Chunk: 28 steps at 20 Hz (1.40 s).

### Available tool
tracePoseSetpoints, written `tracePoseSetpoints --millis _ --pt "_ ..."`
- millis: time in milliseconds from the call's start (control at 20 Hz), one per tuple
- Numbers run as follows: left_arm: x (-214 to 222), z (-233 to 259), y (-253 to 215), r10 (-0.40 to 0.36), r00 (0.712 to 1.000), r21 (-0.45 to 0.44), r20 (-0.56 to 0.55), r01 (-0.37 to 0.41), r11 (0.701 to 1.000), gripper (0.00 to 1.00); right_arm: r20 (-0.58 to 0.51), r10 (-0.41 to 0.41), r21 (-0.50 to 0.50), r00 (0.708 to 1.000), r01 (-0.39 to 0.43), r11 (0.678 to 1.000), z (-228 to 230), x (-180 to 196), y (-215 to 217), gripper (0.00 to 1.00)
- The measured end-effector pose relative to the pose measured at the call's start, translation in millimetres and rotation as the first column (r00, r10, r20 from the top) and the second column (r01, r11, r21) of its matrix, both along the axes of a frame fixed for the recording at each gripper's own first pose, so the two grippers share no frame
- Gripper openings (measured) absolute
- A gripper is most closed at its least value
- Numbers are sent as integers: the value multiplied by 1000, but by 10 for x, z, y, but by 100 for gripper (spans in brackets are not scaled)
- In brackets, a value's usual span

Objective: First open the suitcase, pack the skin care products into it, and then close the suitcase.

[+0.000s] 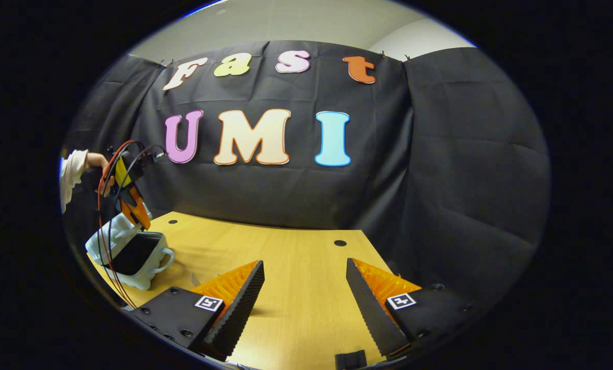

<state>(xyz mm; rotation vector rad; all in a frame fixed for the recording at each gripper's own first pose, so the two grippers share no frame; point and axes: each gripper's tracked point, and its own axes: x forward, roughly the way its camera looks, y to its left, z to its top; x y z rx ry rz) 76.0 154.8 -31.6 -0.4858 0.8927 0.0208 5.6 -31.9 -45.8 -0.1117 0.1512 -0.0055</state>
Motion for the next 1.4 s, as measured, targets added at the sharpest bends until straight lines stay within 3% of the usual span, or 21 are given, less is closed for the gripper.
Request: tracePoseSetpoints --millis 350,550,800,1050,1400 --pt "-616 638 638 73 988 -12 135 -72 997 4 27 79 20 996 -80 997 81 77 474 99" --pt "-944 827 1227 163 973 -50 161 -157 986 4 43 93 31 995 -95 995 118 92 686 99" --pt "-1290 811 1933 239 958 -11 160 -241 970 4 47 89 41 995 -91 995 103 63 874 99" --pt "-1633 600 2637 276 954 151 120 -292 944 4 44 84 57 995 -87 995 66 34 1061 99" --pt "-2002 85 3393 342 935 368 88 -350 862 3 30 87 65 996 -89 994 -21 -56 1296 99"
